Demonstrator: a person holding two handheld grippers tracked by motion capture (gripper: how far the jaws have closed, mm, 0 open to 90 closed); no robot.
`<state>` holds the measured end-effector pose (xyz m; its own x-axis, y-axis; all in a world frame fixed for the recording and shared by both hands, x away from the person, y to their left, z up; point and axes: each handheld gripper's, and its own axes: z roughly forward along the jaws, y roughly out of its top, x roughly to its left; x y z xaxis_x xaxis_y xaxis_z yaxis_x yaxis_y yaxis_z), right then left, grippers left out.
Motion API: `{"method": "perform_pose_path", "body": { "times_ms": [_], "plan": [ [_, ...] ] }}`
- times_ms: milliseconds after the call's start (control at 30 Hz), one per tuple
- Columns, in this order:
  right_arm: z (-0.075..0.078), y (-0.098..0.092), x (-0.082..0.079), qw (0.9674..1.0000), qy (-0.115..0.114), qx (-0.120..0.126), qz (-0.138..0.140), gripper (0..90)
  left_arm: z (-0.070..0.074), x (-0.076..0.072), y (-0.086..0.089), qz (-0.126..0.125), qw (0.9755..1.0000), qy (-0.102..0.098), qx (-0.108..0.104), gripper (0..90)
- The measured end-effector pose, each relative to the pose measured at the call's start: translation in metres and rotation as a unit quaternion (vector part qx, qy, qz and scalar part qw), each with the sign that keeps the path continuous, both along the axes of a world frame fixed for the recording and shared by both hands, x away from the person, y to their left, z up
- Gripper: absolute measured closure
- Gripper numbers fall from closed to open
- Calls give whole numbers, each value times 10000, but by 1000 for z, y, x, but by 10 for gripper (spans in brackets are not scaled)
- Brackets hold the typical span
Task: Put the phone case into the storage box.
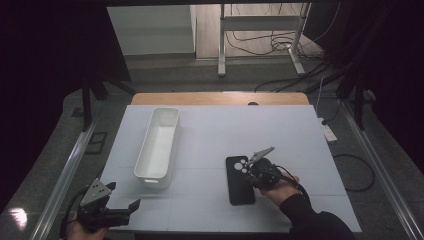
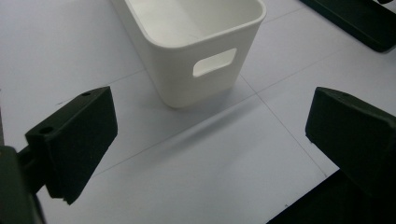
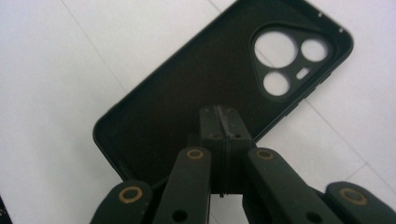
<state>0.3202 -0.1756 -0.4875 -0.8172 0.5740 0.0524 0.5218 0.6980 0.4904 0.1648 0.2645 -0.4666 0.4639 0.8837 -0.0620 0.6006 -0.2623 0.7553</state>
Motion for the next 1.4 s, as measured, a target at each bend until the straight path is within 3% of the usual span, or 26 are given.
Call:
{"method": "perform_pose_path", "body": {
  "times_ms": [500,1400],
  "plan": [
    [-13,1,-3,9996,165,-203,55,894,0,0,-1,-18,10000,-1,39,33],
    [-10,-19,14,9984,-94,-438,-333,894,0,1,-2,-16,10000,13,45,34]
  ]
}}
